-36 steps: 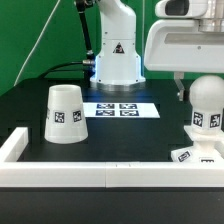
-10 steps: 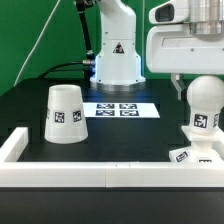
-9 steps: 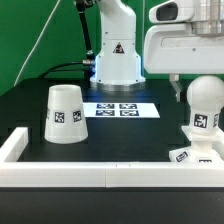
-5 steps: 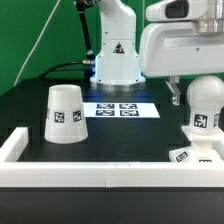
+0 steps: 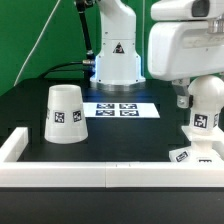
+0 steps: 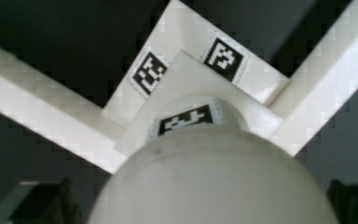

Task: Assemble lamp

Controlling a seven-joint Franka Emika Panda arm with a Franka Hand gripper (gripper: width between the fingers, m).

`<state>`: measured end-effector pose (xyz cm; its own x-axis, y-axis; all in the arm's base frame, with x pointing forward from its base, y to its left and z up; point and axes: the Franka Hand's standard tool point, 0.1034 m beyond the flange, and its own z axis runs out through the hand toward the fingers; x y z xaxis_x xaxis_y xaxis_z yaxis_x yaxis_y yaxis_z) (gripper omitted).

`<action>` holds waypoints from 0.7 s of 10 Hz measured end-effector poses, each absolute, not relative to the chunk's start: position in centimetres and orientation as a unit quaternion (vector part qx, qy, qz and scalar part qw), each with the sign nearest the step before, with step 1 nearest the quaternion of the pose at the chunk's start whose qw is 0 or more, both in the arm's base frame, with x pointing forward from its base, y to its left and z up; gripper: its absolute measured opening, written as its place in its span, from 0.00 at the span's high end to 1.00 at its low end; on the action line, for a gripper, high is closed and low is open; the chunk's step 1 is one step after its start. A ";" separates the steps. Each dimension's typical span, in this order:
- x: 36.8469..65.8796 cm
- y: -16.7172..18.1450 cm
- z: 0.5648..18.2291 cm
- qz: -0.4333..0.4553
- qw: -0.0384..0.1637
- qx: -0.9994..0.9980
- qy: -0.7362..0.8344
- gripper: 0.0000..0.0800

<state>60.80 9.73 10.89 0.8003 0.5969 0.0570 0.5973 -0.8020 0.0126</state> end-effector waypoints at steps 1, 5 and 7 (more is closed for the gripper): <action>60.6 10.0 10.8 -0.026 0.002 -0.932 -0.360 0.13; 60.6 10.3 10.9 -0.011 -0.016 -0.850 -0.527 0.13; 60.9 10.2 11.2 -0.007 -0.026 -0.804 -0.594 0.13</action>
Offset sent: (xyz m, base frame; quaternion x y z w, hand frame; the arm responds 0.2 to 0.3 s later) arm 0.0035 0.0179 0.0027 0.0236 -0.0172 -0.2870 0.9575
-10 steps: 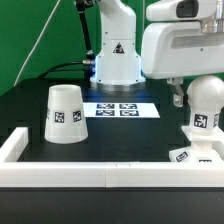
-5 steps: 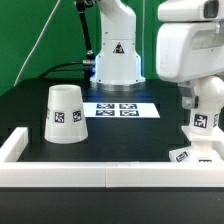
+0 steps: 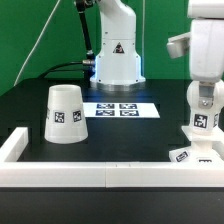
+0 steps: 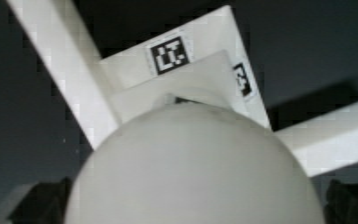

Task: Assemble lamp

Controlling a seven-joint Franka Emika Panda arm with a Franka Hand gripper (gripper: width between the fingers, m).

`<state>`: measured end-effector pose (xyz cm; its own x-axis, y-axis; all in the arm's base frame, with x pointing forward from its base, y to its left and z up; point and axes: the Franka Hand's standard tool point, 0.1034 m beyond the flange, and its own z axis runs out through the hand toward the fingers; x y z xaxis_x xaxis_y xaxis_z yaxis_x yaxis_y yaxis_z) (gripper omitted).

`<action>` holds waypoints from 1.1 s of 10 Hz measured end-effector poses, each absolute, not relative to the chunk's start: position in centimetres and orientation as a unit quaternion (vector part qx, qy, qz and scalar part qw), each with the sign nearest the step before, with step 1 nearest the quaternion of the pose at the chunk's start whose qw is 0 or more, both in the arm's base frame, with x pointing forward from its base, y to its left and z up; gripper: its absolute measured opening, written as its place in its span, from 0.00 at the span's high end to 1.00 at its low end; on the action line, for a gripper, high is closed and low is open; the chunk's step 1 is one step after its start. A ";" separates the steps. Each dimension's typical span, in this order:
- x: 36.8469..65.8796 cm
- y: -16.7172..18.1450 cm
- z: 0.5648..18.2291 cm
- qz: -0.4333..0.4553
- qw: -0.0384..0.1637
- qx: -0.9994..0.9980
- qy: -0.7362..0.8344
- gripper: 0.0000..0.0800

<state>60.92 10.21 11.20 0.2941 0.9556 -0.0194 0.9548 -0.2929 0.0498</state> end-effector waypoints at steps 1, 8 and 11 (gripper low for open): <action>61.0 10.1 11.2 0.007 0.027 0.788 0.615 0.13; 61.2 9.5 11.2 0.007 0.034 0.768 0.639 0.28; 61.0 8.6 11.2 0.017 0.031 0.842 0.539 0.28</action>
Offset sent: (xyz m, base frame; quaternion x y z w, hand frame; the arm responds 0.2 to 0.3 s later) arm 0.0000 0.0000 0.0000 0.0000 0.0000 -0.1296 0.9916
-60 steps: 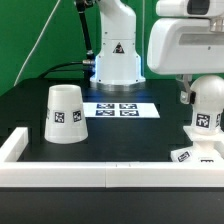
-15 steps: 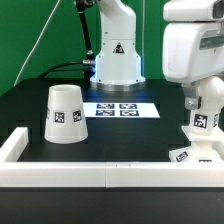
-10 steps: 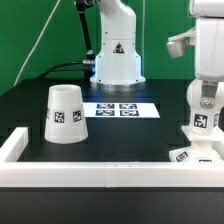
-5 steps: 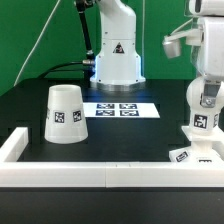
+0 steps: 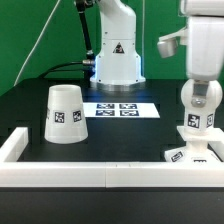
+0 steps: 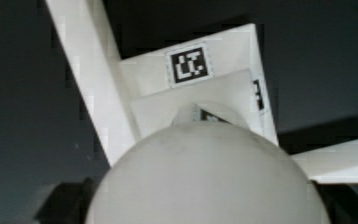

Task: Assemble lamp

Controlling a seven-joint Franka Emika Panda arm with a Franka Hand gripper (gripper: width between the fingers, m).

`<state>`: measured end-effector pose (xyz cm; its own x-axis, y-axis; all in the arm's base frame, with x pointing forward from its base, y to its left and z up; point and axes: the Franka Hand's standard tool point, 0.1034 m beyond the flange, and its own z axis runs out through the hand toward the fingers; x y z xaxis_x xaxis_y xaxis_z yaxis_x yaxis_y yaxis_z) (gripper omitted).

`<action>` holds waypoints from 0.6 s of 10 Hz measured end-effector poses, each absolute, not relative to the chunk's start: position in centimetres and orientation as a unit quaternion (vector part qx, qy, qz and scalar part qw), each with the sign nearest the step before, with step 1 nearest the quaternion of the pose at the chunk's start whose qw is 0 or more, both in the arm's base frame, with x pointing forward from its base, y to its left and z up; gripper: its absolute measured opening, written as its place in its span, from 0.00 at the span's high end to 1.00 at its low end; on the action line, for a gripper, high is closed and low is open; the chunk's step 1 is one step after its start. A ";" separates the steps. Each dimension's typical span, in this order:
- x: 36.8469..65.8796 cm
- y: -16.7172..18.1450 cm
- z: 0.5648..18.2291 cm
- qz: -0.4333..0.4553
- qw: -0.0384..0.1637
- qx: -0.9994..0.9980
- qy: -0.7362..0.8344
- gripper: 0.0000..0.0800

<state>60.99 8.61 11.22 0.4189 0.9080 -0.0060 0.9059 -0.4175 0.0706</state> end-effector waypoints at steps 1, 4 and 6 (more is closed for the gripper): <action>61.0 8.6 11.2 0.021 0.029 0.871 0.491 0.28; 61.0 8.6 11.2 0.026 0.024 0.935 0.354 0.28; 61.0 8.9 11.2 0.029 0.021 0.963 0.268 0.28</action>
Offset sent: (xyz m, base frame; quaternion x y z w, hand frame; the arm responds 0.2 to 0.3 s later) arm -0.0008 0.0051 -0.0007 0.0156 0.0108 0.2658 0.9638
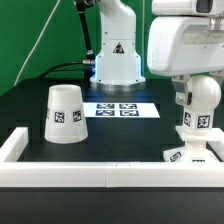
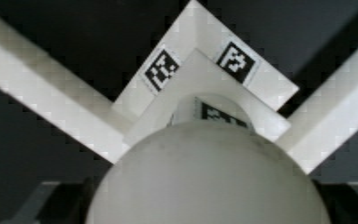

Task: Assemble lamp

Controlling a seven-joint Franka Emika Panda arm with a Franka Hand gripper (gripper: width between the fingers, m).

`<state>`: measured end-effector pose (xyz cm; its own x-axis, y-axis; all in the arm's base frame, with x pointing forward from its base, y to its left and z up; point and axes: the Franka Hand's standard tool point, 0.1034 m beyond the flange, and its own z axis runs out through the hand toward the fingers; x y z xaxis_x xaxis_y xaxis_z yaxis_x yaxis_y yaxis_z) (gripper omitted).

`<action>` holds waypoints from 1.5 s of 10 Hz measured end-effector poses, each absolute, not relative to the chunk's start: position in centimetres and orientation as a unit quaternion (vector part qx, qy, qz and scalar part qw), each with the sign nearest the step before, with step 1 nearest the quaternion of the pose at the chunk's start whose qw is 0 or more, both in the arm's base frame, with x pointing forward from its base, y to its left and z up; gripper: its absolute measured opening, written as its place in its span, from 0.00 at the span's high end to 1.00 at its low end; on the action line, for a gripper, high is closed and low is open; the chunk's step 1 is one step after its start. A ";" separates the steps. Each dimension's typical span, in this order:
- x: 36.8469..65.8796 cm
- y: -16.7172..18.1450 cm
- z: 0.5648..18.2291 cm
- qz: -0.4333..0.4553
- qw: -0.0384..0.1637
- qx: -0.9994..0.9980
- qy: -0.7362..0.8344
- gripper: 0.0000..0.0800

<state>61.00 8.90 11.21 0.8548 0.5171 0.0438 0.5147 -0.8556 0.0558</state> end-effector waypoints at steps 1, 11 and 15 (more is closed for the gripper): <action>61.0 8.9 11.2 0.029 0.020 0.969 0.244 0.28; 60.7 9.0 11.4 0.058 -0.003 0.990 -0.130 0.28; 60.7 9.0 11.3 0.058 -0.001 0.991 -0.117 0.14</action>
Offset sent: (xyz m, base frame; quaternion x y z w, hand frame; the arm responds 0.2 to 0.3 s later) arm 0.0000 0.0000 0.0000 0.0000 0.0000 0.1938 0.9810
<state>60.67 9.03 11.28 0.9658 -0.2327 0.1146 -0.2325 -0.9725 -0.0158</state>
